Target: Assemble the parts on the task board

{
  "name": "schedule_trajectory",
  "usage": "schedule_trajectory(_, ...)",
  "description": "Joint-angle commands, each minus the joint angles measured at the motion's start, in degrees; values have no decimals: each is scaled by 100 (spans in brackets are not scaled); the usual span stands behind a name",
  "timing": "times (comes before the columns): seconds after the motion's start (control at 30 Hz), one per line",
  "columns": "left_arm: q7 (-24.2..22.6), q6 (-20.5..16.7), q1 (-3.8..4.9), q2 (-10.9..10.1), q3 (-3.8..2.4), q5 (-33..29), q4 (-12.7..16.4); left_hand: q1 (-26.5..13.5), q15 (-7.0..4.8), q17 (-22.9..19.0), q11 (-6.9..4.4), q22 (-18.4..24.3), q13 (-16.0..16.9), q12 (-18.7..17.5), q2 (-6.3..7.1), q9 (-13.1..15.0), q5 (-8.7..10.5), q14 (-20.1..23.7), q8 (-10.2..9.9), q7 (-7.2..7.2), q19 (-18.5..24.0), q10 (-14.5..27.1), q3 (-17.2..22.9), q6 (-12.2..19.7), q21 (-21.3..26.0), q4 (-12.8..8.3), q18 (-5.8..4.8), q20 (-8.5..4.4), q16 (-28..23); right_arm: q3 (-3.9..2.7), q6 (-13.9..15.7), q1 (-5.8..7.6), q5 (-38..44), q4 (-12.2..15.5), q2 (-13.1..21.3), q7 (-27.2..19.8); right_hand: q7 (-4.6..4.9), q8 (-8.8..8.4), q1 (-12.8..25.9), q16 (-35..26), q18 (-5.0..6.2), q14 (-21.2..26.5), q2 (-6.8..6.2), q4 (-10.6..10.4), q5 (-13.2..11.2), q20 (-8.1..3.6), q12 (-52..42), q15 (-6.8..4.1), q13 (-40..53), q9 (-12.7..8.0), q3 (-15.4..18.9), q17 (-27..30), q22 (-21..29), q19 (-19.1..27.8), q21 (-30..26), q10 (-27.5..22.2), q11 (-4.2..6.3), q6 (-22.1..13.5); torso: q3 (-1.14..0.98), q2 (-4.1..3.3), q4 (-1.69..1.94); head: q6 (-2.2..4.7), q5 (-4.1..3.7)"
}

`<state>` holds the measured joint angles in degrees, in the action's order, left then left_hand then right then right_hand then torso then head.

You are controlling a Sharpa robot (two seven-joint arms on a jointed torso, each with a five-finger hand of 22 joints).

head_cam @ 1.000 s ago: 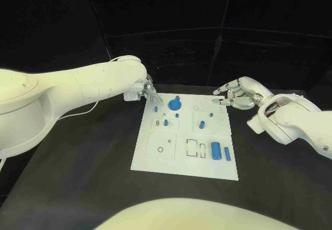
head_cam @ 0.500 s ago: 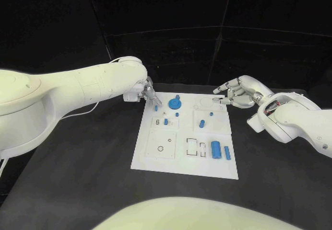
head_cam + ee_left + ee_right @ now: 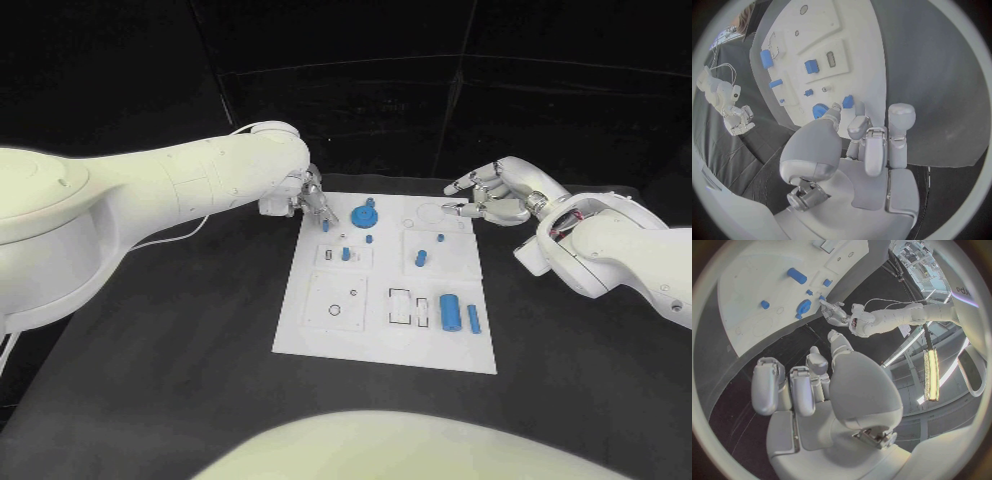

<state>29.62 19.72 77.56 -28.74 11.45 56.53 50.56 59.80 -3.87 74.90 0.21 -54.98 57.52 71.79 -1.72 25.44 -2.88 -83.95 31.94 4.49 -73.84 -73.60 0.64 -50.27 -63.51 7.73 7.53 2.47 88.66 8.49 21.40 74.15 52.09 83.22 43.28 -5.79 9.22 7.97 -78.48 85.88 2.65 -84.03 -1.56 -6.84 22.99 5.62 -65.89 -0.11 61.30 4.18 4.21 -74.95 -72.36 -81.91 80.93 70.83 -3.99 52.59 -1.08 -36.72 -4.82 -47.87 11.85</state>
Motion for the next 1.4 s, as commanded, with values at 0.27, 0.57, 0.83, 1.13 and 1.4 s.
schedule_trajectory(0.27, -15, 9, 5, -19, -5, 38, 66, 212, 32, 1110, -13, -9, 7, -11, -112, -42, 17, -517, -28, -13, -13, 6, -39, -82, -9, -43, -18, 28, -19, -4, 1, 10, -17, -1, -6, -45, -29, 37, 21, -13, 103, -460, 43, -15, 25, -11, 0, -44, -9, -7, 9, -1014, 5, 10, -33, 23, 15, -22, -1, -4, 2, -29, -4)
schedule_trajectory(0.57, -47, -45, 5, -22, -5, 37, 91, 416, 30, 1111, -18, -12, 0, -19, -286, -83, 17, -518, -42, -17, -11, 6, 25, -110, -3, -129, -19, 25, -19, -4, 4, 10, -17, -19, -15, -50, -28, 37, 19, -17, 105, -459, 45, -16, 25, -12, 2, -44, -12, -8, 10, -1010, 14, 14, -38, 21, 15, -23, 0, -1, 0, -42, 0)
schedule_trajectory(0.83, -115, -98, 4, -36, -6, -41, 125, 1147, -12, 1110, -100, -44, 14, -28, -647, -102, 16, -518, -10, -109, -19, -2, 468, -184, -14, -599, -19, -1, -19, -5, 0, 10, -18, -27, -21, -52, -28, 37, 19, -17, 105, -459, 45, -16, 25, -12, 2, -44, -12, -8, 10, -1010, 14, 14, -38, 21, 15, -23, 2, -2, 1, -51, -9)
schedule_trajectory(1.13, -178, -186, 4, -102, -6, -231, 202, 1502, -42, 1097, -120, -50, -18, -81, -766, -14, 18, -516, 100, -133, -10, 5, 876, -172, -4, -976, -24, -42, -25, -5, -7, 10, -19, -33, -25, -54, -28, 37, 19, -17, 105, -459, 45, -16, 25, -12, 2, -44, -12, -8, 10, -1010, 14, 14, -38, 21, 15, -23, 2, -1, 2, -57, -3)
schedule_trajectory(1.4, -171, -381, 5, -293, -13, -410, 395, 1440, -41, 1094, -121, -48, -24, -98, -735, 66, 19, -516, 186, -134, -5, -10, 1014, -147, 7, -1049, -26, -45, -27, -5, -9, 10, -22, -41, -19, -56, -28, 37, 19, -17, 105, -459, 45, -16, 25, -12, 2, -44, -12, -8, 10, -1010, 14, 14, -38, 21, 15, -23, -2, 4, 7, -60, 0)
